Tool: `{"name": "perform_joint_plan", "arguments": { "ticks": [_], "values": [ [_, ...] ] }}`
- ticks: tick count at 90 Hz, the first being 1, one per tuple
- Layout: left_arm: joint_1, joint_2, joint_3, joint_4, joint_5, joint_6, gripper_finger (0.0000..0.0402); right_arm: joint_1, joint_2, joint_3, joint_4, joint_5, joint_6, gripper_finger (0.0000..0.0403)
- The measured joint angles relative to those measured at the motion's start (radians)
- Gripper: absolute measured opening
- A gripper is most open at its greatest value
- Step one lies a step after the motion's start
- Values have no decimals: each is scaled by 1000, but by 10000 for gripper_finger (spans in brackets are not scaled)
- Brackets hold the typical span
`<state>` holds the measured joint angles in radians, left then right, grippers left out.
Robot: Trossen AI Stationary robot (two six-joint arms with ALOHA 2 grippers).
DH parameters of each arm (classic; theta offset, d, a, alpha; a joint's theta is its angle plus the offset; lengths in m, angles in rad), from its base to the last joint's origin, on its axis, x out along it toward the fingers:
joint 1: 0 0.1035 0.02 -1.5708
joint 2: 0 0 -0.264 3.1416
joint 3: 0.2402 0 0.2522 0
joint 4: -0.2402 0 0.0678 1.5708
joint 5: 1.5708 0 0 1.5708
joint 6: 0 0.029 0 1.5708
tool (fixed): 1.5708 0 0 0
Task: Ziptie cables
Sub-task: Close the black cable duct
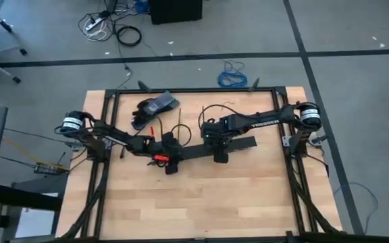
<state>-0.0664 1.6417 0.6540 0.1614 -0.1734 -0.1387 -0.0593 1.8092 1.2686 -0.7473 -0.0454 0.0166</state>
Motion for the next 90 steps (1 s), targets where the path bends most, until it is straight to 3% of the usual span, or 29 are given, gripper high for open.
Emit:
{"name": "perform_joint_plan", "arguments": {
  "ticks": [33, 70, 90],
  "values": [
    [-8, 0, 3, -15, -25, 52, 244, -15, 32, 0, 27, -38, -18, 0],
    [-83, 0, 179, -417, -139, 115, 333, -13, 34, 0, -6, -37, -18, 0],
    [-119, -17, 212, -492, -150, 125, 344, -13, 35, 0, -15, -37, -18, 0]
  ]
}}
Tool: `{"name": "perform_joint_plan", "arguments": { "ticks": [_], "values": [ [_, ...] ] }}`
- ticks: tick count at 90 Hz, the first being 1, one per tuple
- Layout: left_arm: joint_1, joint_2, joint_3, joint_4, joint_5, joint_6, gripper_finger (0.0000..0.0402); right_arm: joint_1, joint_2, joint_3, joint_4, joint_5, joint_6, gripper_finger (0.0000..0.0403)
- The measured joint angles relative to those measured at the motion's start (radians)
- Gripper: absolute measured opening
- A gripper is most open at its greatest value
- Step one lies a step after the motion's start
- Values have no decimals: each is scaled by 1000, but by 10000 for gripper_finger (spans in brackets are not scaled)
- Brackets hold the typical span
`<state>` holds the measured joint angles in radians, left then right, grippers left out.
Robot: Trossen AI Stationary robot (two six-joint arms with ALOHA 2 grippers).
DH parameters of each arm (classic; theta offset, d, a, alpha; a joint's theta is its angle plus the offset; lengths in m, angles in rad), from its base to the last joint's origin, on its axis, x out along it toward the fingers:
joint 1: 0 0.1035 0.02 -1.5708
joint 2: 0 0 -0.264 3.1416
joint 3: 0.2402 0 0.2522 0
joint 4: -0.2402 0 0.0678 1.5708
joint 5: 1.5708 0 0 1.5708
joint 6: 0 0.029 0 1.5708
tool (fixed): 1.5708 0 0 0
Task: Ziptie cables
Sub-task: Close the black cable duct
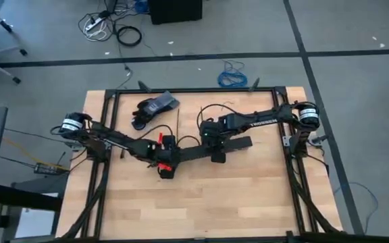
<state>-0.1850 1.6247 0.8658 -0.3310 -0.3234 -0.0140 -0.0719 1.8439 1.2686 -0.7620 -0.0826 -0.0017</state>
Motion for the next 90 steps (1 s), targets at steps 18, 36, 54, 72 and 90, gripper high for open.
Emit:
{"name": "perform_joint_plan", "arguments": {
  "ticks": [18, 36, 54, 72, 90],
  "values": [
    [0, -75, -10, -77, -14, -50, 344, 0, 0, 0, -4, -9, 0, 0],
    [0, -222, -104, -81, -3, -126, 344, 0, 0, -1, -10, -13, -6, 0],
    [1, -340, -224, -23, 37, -202, 344, 0, 0, -1, -10, -18, -9, 0],
    [1, -352, -320, 90, 130, -250, 344, 0, 0, -2, -9, -23, -9, 0],
    [1, -347, -363, 197, 157, -258, 344, -3, 0, -2, -9, -35, -9, 0]
  ]
}}
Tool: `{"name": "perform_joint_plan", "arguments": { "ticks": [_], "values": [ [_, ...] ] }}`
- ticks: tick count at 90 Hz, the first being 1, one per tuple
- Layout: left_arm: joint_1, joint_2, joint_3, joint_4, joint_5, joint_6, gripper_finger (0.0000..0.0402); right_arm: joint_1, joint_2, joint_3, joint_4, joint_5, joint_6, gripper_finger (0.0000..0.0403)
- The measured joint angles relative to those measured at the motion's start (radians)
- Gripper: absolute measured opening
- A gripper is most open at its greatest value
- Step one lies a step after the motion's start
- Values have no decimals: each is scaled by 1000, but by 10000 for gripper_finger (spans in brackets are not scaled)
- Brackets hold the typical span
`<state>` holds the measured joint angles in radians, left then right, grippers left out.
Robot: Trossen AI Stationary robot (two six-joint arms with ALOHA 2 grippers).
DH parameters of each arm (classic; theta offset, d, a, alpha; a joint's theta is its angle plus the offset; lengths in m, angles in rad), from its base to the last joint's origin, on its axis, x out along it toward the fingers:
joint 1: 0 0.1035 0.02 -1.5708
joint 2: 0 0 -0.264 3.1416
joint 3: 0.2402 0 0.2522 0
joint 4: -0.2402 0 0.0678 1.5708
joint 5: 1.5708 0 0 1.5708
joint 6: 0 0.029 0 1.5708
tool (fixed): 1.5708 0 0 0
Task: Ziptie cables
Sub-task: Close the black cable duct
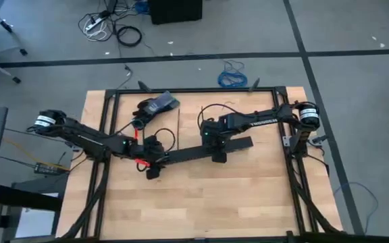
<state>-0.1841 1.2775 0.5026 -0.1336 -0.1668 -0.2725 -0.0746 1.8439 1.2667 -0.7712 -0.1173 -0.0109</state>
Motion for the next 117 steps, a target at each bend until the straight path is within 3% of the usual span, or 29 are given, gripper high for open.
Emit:
{"name": "perform_joint_plan", "arguments": {
  "ticks": [54, 95, 117],
  "values": [
    [0, 124, 4, 9, -48, -3, 331, -1, 0, 0, 2, -4, 0, 0],
    [0, 123, 5, 9, -75, 19, 233, 1, 0, -2, 22, -11, 3, 0],
    [0, 122, 5, 13, -76, 28, 235, 0, 0, -3, 76, -57, -17, 0]
  ]
}}
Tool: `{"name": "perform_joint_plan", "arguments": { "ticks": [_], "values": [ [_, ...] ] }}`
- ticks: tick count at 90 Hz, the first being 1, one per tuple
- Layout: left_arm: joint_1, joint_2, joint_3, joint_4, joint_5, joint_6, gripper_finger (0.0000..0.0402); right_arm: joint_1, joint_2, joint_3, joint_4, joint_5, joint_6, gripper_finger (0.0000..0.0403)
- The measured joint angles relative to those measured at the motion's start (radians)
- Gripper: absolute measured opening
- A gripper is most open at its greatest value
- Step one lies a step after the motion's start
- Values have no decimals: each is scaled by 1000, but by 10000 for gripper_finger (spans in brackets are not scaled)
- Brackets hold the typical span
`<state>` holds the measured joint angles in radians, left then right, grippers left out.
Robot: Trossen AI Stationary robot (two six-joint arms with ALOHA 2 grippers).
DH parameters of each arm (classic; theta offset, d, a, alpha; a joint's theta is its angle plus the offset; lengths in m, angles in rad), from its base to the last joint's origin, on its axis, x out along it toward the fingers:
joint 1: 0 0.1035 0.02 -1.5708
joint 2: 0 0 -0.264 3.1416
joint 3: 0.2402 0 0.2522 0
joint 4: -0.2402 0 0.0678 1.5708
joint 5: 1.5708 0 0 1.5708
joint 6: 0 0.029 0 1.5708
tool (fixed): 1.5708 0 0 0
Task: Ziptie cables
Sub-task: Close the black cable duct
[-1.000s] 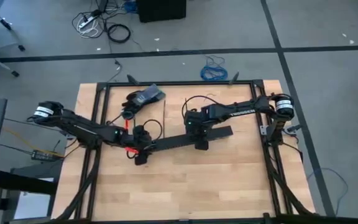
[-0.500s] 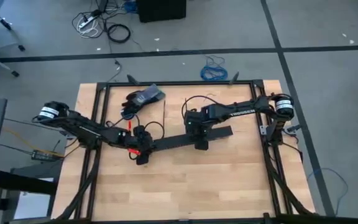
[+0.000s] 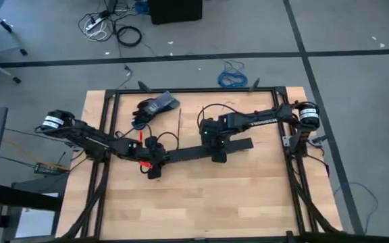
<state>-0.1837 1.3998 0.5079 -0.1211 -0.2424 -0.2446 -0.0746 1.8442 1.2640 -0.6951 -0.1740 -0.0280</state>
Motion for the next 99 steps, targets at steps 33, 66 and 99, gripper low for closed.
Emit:
{"name": "perform_joint_plan", "arguments": {
  "ticks": [33, 66, 99],
  "values": [
    [0, 0, -1, 6, 1, 6, 243, -12, 3, -2, 83, -47, -37, 0],
    [1, 3, 2, 37, -11, 7, 243, 19, -51, 44, 88, -12, -45, 1],
    [0, 3, -2, 28, -14, 9, 243, 0, 67, 48, 127, -41, -43, 0]
  ]
}}
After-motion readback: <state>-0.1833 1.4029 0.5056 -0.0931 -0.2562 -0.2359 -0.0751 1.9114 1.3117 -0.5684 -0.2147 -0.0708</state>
